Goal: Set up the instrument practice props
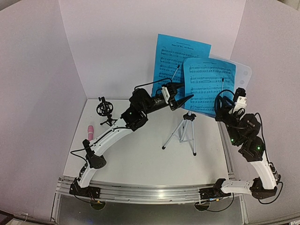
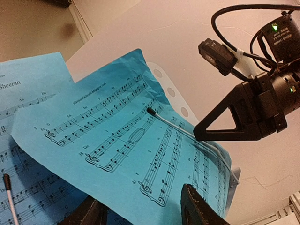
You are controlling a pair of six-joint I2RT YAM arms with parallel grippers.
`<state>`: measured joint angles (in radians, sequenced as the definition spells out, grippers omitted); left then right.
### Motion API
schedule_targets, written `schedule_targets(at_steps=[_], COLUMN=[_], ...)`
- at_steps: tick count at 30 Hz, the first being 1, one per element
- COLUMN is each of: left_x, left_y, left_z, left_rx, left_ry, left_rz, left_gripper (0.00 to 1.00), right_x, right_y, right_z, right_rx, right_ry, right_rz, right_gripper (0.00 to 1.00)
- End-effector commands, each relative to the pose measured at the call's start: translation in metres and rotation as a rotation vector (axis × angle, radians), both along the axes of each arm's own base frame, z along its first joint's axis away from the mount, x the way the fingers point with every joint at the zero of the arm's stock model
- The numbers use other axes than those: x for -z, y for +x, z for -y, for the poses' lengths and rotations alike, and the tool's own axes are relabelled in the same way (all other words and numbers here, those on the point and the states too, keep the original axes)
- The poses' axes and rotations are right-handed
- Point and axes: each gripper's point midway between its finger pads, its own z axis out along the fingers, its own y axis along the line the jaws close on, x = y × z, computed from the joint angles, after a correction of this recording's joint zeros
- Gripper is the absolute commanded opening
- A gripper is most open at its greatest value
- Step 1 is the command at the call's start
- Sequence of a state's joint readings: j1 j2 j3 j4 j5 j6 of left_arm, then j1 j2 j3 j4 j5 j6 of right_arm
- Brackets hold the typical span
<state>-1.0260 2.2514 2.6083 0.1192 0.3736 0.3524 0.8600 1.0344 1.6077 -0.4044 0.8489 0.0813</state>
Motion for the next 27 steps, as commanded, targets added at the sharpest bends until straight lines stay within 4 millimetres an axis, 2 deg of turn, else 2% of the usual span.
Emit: schedule_targets(at_steps=[1, 3, 5, 11, 16, 20, 23, 27], left_x=[-0.048, -0.047, -0.048, -0.049, -0.049, -0.042, -0.039, -0.036], left_y=[-0.023, -0.023, -0.024, -0.03, -0.036, -0.041, -0.04, -0.047], left_z=[-0.035, -0.035, -0.036, -0.041, -0.049, -0.055, -0.062, -0.077], left_rx=[0.003, 0.005, 0.008, 0.013, 0.007, 0.004, -0.022, -0.034], left_ry=[-0.069, -0.063, -0.06, -0.03, 0.017, 0.078, 0.118, 0.185], left_rz=[0.064, 0.063, 0.062, 0.067, 0.068, 0.06, 0.037, 0.01], left_gripper=[0.53, 0.54, 0.54, 0.56, 0.61, 0.67, 0.72, 0.78], right_x=[-0.021, -0.026, -0.026, -0.041, -0.072, -0.091, -0.095, -0.109], right_y=[-0.015, -0.021, -0.029, -0.047, -0.055, -0.048, -0.037, -0.028], right_z=[0.006, 0.003, -0.005, -0.012, 0.005, 0.006, -0.002, -0.002], right_rx=[-0.053, -0.107, -0.186, -0.302, -0.252, -0.196, -0.17, -0.104], right_ry=[0.058, 0.039, -0.014, -0.237, -0.362, -0.434, -0.489, -0.542], right_rz=[0.058, 0.062, 0.042, -0.01, 0.056, 0.104, 0.112, 0.139], right_gripper=[0.36, 0.55, 0.64, 0.67, 0.69, 0.65, 0.67, 0.68])
